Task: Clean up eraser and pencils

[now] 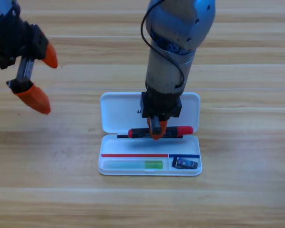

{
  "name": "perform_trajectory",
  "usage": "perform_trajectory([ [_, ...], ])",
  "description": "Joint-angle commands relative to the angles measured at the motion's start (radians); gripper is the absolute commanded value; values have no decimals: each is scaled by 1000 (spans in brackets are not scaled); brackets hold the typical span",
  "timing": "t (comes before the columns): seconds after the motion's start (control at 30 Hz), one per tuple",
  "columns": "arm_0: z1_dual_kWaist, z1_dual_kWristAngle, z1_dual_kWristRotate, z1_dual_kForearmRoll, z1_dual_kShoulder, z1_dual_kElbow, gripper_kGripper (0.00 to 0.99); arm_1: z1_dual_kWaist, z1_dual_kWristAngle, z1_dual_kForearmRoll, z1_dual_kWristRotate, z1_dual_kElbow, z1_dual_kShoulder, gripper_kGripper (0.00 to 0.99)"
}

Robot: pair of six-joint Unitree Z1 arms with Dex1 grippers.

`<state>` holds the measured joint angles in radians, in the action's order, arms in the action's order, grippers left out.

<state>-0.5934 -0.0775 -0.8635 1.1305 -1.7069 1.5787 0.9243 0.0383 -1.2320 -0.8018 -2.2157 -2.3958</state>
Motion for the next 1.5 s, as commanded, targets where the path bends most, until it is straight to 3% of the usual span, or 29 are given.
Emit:
perform_trajectory([
  [0.03, 26, -13, -9, 9, 18, -42, 990, 33, 2, -23, 13, -4, -83, 0],
  [0.43, 32, -15, -8, 9, 33, -63, 990, 33, 2, -24, 26, -1, -89, 11],
  [0.5, 32, -15, -6, 9, 36, -63, 990, 33, 2, -26, 29, 1, -88, 195],
  [0.63, 32, -15, -5, 9, 36, -63, 990, 33, 9, -27, 43, 5, -52, 821],
  [0.67, 32, -15, -5, 9, 35, -63, 990, 33, 25, -27, 43, 10, -36, 856],
  [0.87, 32, -18, -5, 8, 26, -68, 990, 33, 175, -40, 41, 85, 204, 891],
  [1.1, 32, -27, -3, 2, 3, -34, 990, 33, 414, -20, 41, 260, 580, 902],
  [1.23, 86, -80, -2, -26, -54, 29, 990, 11, 506, 100, 59, 426, 751, 902],
  [1.37, 173, -180, 0, -144, -128, 52, 990, -1, 532, 253, 98, 608, 873, 904],
  [1.5, 244, -272, 4, -288, -215, 58, 990, -1, 555, 313, 116, 688, 908, 914],
])
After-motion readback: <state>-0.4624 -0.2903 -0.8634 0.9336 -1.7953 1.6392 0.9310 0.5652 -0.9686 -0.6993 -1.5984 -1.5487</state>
